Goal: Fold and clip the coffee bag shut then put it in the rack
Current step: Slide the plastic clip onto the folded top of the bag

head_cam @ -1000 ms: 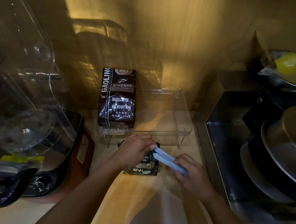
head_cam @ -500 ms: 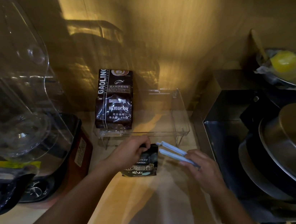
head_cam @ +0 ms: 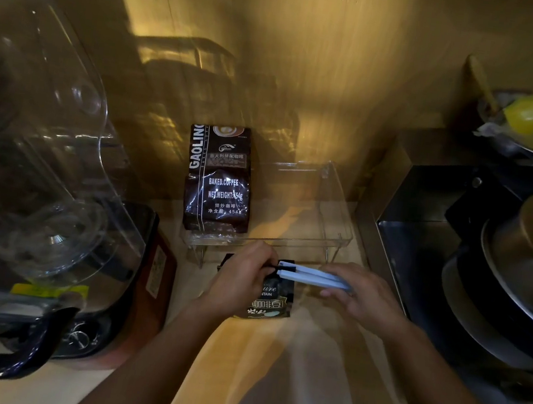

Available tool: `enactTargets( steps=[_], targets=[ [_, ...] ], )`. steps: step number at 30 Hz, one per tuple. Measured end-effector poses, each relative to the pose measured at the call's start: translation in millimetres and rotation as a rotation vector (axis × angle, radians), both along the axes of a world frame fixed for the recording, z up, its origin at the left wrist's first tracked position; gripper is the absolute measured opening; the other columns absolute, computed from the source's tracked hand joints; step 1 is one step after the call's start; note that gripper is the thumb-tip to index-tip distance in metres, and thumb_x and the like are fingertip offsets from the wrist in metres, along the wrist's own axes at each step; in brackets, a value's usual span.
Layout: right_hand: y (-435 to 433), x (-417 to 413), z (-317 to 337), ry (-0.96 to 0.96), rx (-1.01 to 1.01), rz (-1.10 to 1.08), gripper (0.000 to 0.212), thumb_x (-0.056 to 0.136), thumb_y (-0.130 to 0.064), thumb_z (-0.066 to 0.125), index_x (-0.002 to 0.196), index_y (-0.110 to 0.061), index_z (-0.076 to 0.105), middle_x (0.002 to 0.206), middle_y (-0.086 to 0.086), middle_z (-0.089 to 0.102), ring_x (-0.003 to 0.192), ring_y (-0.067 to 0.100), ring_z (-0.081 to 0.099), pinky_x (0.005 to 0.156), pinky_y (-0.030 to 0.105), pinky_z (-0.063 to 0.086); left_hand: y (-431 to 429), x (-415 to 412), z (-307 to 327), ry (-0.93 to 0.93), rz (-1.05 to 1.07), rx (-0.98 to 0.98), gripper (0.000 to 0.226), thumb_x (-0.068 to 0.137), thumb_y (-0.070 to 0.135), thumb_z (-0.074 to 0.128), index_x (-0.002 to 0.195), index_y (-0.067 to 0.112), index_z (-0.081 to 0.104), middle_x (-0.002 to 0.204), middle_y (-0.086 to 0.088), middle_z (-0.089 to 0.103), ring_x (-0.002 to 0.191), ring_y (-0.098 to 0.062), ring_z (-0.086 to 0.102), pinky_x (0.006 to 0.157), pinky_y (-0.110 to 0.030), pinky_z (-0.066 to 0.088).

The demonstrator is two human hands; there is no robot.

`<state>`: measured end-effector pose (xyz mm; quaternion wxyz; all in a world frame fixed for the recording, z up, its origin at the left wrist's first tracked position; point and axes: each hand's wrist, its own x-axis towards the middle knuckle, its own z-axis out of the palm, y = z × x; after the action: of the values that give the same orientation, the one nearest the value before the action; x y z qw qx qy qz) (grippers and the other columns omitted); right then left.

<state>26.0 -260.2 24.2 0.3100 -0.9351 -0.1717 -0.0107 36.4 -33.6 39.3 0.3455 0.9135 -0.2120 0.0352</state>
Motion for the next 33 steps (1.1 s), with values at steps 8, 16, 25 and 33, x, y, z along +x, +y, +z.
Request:
enactTargets(
  steps=[8,16,25,33],
  targets=[
    [4.2,6.8,-0.8,0.14,0.092,-0.041,0.03,0.071,-0.016,0.074,0.099,-0.014,0.064,0.09,0.001,0.06,0.087,0.018,0.054,0.078,0.029,0.041,14.6,-7.5,-9.9,-0.028,0.121,0.116,0.009,0.086,0.008,0.054,0.094,0.009,0.058,0.098,-0.008,0.058,0.093,-0.022,0.051,0.082,-0.034,0.031],
    [15.2,17.4,6.1,0.113,0.12,0.026,0.022,0.069,-0.013,0.075,0.089,-0.014,0.065,0.084,-0.005,0.055,0.084,0.015,0.053,0.077,0.037,0.045,15.8,-8.8,-0.7,0.0,0.128,-0.004,0.008,0.084,-0.001,0.055,0.091,0.003,0.058,0.093,-0.014,0.057,0.085,-0.019,0.05,0.068,-0.017,0.031],
    [40.1,24.1,7.7,0.099,0.097,0.085,0.026,0.069,-0.015,0.075,0.093,-0.012,0.064,0.089,-0.005,0.056,0.088,0.013,0.05,0.078,0.033,0.042,15.7,-9.4,-0.3,-0.006,0.12,-0.03,0.005,0.085,-0.001,0.054,0.086,0.003,0.058,0.09,-0.015,0.058,0.083,-0.022,0.052,0.07,-0.023,0.036],
    [51.8,22.6,8.3,0.06,0.084,0.084,0.023,0.071,-0.015,0.073,0.091,-0.01,0.064,0.089,0.004,0.063,0.089,0.017,0.05,0.076,0.033,0.041,11.8,-10.1,-6.7,-0.014,0.134,0.031,0.009,0.083,0.017,0.062,0.09,0.011,0.062,0.091,-0.006,0.064,0.088,-0.02,0.053,0.076,-0.029,0.029]
  ],
)
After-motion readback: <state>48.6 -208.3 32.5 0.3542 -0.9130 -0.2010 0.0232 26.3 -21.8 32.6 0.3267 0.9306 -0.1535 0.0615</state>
